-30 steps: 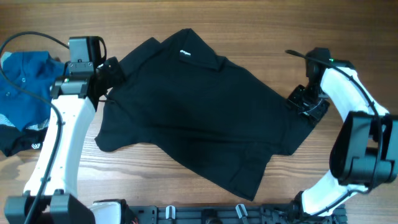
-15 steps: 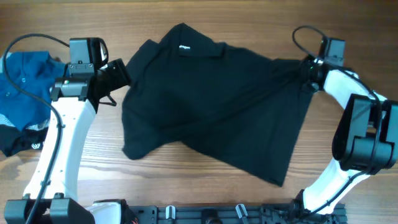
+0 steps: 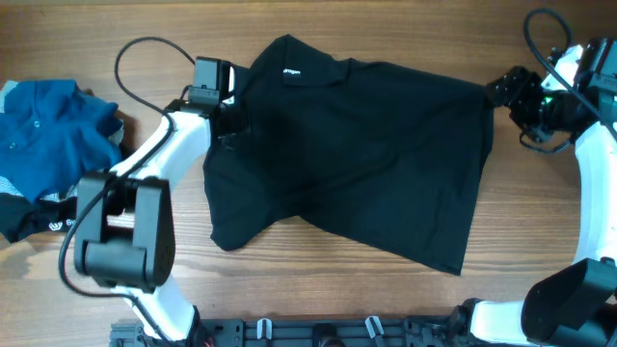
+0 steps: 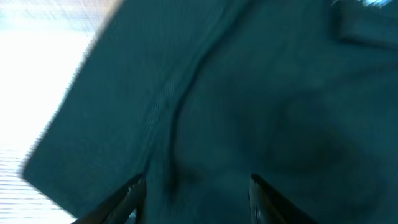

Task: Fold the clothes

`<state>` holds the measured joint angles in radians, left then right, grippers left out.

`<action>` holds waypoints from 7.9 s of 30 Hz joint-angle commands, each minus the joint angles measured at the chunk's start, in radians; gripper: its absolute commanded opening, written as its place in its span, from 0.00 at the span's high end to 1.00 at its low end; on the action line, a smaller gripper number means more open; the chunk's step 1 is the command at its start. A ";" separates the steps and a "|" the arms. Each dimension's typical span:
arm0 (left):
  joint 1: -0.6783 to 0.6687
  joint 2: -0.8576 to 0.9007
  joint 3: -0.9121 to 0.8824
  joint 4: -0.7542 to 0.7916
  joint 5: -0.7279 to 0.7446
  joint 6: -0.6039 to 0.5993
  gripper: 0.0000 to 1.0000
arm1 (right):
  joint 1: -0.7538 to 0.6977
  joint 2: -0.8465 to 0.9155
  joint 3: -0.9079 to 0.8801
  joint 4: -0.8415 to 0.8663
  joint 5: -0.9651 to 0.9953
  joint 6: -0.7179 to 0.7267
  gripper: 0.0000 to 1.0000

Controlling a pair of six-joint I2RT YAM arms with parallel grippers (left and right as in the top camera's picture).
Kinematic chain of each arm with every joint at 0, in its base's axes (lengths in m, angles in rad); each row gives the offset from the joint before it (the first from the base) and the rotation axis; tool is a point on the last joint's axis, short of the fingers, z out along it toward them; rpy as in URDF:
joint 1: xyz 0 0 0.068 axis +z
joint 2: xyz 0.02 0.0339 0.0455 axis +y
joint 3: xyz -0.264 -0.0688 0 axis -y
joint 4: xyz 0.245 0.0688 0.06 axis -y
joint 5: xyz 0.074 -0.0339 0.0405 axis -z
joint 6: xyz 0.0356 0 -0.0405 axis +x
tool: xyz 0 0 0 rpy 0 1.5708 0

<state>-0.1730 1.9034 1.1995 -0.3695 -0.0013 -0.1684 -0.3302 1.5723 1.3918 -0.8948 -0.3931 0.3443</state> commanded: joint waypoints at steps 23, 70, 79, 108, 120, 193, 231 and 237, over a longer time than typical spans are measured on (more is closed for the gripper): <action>0.221 -0.162 0.045 -0.238 -0.012 -0.094 0.23 | 0.187 0.515 0.006 0.315 0.010 -0.026 0.51; 0.261 -0.370 0.044 -0.738 0.013 -0.102 0.20 | -0.011 -0.074 -0.227 -0.388 0.360 0.114 0.96; 0.253 -0.370 0.029 -0.749 0.106 -0.101 0.18 | -0.012 -0.172 -0.227 -0.371 0.374 0.153 0.20; 0.365 -0.347 -0.402 -0.390 0.108 -0.430 0.58 | -0.011 -0.164 -0.286 -0.063 0.167 -0.004 0.19; 0.358 -0.449 -0.393 -0.430 0.291 -0.240 0.51 | -0.010 -0.115 -0.510 0.008 0.027 -0.066 0.42; 0.270 -0.373 -0.004 -0.292 0.019 -0.177 0.51 | 0.264 0.123 -0.365 -0.053 0.201 0.044 0.50; 0.456 -0.534 -0.669 -0.616 0.288 -0.547 0.68 | 0.264 0.056 -0.365 0.032 0.187 0.032 0.27; 0.458 -0.542 -0.552 -0.640 0.338 -0.516 0.96 | 0.263 0.057 -0.367 0.000 0.192 0.100 0.25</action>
<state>0.2836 1.3731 0.5579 -0.9920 0.3096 -0.6968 -0.0696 1.6470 1.0229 -0.8833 -0.2085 0.4068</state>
